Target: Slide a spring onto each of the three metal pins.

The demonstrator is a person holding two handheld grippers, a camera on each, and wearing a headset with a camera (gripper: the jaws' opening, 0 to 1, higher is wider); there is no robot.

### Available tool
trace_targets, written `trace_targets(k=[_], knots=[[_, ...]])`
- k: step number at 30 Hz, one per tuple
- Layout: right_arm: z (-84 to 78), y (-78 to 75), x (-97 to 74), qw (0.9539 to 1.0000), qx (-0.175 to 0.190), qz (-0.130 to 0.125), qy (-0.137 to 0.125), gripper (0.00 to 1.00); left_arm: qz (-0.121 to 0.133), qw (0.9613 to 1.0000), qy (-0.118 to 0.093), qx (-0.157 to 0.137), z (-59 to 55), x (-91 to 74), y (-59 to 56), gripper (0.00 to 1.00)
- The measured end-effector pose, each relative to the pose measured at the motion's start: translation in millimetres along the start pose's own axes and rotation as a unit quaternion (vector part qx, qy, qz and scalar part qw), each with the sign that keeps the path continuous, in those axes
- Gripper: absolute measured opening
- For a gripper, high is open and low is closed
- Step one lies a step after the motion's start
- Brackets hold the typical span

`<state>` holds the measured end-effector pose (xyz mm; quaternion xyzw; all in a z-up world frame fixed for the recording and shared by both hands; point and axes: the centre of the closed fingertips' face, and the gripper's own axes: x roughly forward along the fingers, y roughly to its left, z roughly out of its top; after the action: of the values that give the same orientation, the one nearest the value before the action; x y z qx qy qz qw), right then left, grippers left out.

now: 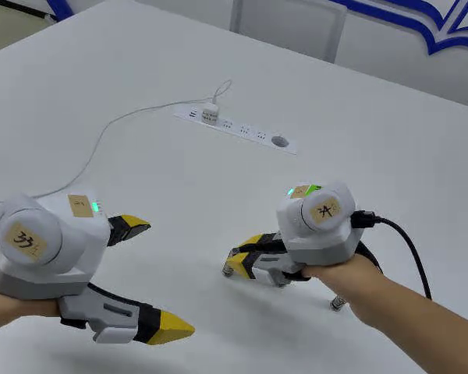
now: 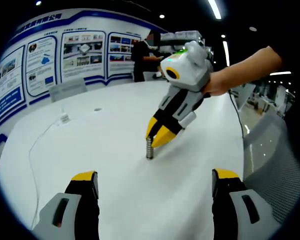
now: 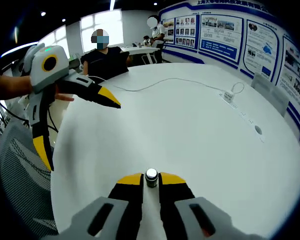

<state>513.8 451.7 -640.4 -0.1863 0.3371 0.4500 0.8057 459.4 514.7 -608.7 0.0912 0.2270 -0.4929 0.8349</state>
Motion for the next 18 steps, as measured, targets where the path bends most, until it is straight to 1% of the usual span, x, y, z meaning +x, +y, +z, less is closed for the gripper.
trace_targets(k=[7,11,14,16,18], knots=[[1.4,-1.3,-3.5,1.0000,0.005,-0.001,-0.004,0.13,-0.001,1.0000,0.003,0.002,0.5,1.0,-1.2,0.96],[0.7,1.1,-6.5,1.0000,0.005,-0.001,-0.008,0.14,-0.002,1.0000,0.001,0.004,2.4,1.1,-2.6,0.95],[-0.8,3.9,-9.1,0.9999,-0.001,-0.001,-0.013,0.17,-0.002,1.0000,-0.004,0.004,6.0,0.8,-2.9,0.95],[0.3,1.9,-11.9,0.9997,-0.008,-0.009,-0.019,0.20,-0.002,1.0000,-0.006,0.005,8.8,0.3,-2.7,0.95],[1.8,0.4,-14.3,0.9996,-0.009,-0.011,-0.024,0.22,-0.002,1.0000,-0.008,0.005,10.5,0.1,-2.5,0.95]])
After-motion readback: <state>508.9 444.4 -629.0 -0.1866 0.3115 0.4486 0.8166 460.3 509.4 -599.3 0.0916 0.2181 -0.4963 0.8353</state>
